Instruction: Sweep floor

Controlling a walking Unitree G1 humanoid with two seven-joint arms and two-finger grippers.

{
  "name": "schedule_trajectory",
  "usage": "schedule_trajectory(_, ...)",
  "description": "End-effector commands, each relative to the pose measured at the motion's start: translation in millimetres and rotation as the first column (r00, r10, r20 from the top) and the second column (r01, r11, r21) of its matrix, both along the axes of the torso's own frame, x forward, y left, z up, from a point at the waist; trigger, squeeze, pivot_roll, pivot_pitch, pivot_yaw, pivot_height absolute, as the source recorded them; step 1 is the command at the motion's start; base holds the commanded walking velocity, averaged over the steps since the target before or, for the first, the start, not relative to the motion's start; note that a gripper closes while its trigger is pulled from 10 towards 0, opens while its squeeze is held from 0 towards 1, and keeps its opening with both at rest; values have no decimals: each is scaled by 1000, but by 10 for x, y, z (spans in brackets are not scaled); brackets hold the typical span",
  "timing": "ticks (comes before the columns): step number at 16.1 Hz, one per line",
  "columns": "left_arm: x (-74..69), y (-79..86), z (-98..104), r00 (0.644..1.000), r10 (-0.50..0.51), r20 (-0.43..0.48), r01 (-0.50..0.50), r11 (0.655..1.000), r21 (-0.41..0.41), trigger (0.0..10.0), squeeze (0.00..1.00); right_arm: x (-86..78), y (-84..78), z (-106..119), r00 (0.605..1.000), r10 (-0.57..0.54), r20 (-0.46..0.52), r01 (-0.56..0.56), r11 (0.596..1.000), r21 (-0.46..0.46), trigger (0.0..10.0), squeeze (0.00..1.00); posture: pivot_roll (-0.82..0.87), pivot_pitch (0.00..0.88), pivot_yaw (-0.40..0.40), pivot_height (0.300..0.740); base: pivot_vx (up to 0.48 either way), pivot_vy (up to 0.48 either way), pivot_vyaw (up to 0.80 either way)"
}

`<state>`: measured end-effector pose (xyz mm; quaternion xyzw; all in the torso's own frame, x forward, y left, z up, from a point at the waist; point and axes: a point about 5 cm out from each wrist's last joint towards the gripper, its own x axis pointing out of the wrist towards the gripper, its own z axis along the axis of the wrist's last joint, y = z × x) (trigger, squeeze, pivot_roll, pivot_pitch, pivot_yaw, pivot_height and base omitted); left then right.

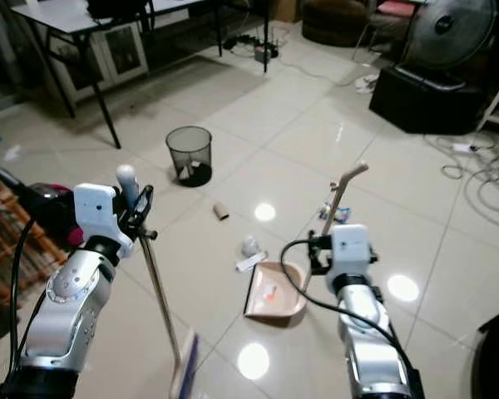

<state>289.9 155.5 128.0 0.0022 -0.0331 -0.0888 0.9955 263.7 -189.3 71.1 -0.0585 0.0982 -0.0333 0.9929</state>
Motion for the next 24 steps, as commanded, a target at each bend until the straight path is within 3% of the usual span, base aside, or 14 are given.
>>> schedule_trajectory(1, 41, -23, 111, 999, -9, 53, 9, 1000, -2, 10000, 0, 47, 14, 73, 999, -10, 35, 9, 1000, 22, 10000, 0, -14, 0, 56, 740, 259, 0, 0)
schedule_trajectory(13, 72, 59, 81, 999, 20, 49, -21, 1000, 20, 10000, 0, 95, 88, 87, 997, 59, 53, -58, 998, -31, 10000, 0, -20, 0, 71, 740, 383, 0, -77)
schedule_trajectory(18, 75, 89, 71, 999, 13, 44, -15, 999, 33, 10000, 0, -42, 113, -35, 998, 10, 65, -11, 1000, 12, 10000, 0, -28, 0, 86, 740, 393, 0, 0)
schedule_trajectory(24, 77, 79, 53, 1000, 7, 23, -8, 1000, 7, 10000, 0, -189, -33, -183, 995, -79, 53, 79, 997, 4, 10000, 0, -37, 0, 98, 740, 372, 0, 0)
